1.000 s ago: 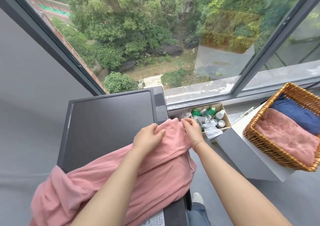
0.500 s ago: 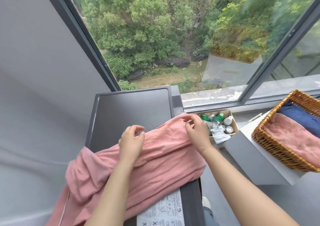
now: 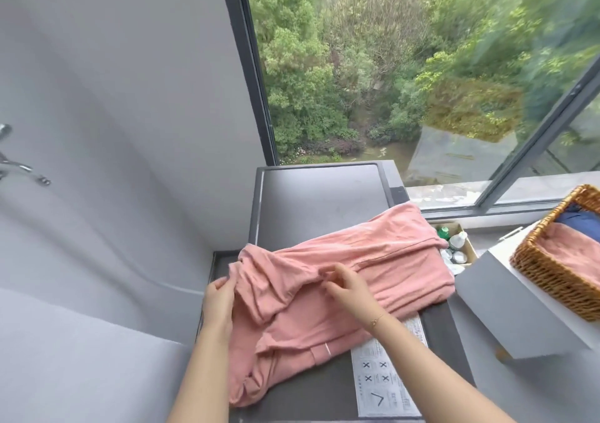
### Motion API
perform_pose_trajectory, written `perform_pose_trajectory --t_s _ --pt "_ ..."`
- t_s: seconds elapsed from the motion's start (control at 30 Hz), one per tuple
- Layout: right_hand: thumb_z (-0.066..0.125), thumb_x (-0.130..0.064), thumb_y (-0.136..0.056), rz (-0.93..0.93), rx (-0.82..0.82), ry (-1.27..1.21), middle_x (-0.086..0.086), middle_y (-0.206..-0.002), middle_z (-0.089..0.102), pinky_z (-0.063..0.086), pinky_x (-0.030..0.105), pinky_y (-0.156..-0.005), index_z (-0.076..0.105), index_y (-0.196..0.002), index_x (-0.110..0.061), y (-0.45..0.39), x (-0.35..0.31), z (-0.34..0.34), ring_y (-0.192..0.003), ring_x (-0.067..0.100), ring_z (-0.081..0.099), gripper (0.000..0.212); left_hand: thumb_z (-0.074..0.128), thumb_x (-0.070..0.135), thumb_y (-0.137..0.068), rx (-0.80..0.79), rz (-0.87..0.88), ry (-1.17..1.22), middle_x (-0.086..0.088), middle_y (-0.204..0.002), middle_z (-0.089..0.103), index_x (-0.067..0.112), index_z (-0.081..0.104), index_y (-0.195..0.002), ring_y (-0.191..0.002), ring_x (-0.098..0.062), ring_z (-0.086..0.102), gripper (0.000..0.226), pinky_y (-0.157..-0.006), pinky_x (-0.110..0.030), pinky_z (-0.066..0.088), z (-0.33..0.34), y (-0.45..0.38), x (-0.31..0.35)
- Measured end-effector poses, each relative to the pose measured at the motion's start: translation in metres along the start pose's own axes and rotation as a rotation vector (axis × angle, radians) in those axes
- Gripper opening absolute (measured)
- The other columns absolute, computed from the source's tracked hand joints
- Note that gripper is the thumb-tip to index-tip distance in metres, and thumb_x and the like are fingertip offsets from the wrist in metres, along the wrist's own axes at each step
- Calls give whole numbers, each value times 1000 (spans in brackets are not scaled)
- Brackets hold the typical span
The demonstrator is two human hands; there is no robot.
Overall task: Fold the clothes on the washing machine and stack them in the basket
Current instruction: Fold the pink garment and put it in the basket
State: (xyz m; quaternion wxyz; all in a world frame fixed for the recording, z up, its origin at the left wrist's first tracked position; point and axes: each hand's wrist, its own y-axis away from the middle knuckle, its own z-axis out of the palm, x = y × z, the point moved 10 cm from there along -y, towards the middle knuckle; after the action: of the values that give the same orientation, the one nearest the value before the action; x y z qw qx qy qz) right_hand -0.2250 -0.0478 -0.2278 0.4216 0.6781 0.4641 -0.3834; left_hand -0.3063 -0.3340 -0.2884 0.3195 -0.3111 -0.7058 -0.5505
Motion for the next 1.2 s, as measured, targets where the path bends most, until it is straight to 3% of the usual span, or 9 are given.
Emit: perform_pose_trajectory --t_s 0.1,0.3,0.43,0.57,0.67,0.73,0.93,1.1,1.2 --pt "52 9 -80 80 30 -8 -4 -72 63 45 18 -70 61 -107 -25 12 14 14 -63 -2 58 44 69 79 -57 -106 -166 62 -9 -98 73 9 73 -97 -94 -24 67 81 -94 -44 51 8 -17 -35" --pt "49 5 -79 125 71 18 2 -67 67 49 24 -70 62 -94 -30 7 13 13 -64 7 62 40 73 36 -82 -135 -194 250 -17 -111 69 3 67 -113 -102 -27 66 46 -89 -35 51 26 -36 -12" --pt "45 8 -79 155 75 -66 -4 -61 63 52 27 -66 63 -93 -25 7 17 12 -66 17 64 40 74 26 -82 -51 -232 194 -17 -114 68 6 69 -97 -98 -27 65 25 -90 -38 52 20 -65 -9" --pt "46 9 -79 162 82 -113 -4 -57 62 50 26 -64 64 -93 -24 6 20 12 -65 17 63 40 72 20 -84 45 -156 160 -16 -102 68 4 65 -88 -94 -27 64 18 -86 -39 52 3 -31 26" --pt "44 12 -79 181 65 -146 -3 -56 61 49 23 -59 63 -96 -18 4 23 13 -60 14 61 38 59 9 -93 28 -10 422 -4 -80 64 13 63 -83 -75 -16 57 12 -69 -25 48 3 6 65" --pt "42 14 -79 184 49 -171 -2 -55 61 49 22 -57 62 -99 -12 4 23 14 -55 11 60 38 54 7 -96 -7 138 580 4 -73 70 16 66 -83 -81 -12 59 20 -77 -22 49 -1 22 97" --pt "41 16 -83 239 44 -349 6 -59 59 41 15 -48 62 -100 -5 6 22 7 -45 7 54 35 50 15 -87 -589 292 762 -6 -104 70 4 66 -110 -98 -15 65 30 -95 -24 46 48 92 172" --pt "42 -4 -95 337 289 -773 6 -63 58 38 15 -42 65 -99 -1 11 28 -30 -50 11 51 23 79 20 -56 -1005 161 306 -22 -110 67 -5 72 -94 -92 -27 68 46 -78 -29 56 96 140 152" --pt "37 -28 -101 399 203 -925 11 -84 64 49 23 -55 62 -102 -6 8 18 -28 -70 19 57 33 67 16 -61 -1017 151 -53 -13 -124 65 9 69 -75 -104 -22 67 17 -82 -29 53 98 136 115"
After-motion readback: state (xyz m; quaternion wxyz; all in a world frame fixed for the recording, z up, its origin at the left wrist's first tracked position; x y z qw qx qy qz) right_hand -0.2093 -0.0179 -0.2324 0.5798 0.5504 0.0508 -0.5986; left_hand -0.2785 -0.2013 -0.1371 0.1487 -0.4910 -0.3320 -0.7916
